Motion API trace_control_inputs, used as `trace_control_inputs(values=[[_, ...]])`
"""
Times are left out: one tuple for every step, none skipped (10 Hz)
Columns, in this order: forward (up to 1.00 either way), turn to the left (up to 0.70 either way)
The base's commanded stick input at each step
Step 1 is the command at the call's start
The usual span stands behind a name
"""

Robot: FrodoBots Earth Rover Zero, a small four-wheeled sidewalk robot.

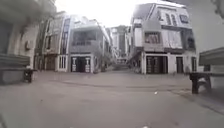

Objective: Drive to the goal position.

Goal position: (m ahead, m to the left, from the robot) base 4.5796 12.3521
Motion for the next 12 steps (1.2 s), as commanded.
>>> trace_control_inputs(values=[[0.85,-0.34],[0.85,-0.34],[0.85,-0.34],[0.85,-0.34],[0.85,-0.34],[0.85,-0.34],[0.85,-0.34],[0.85,-0.34],[0.85,-0.34],[0.85,-0.34],[0.85,-0.34],[0.85,-0.34]])
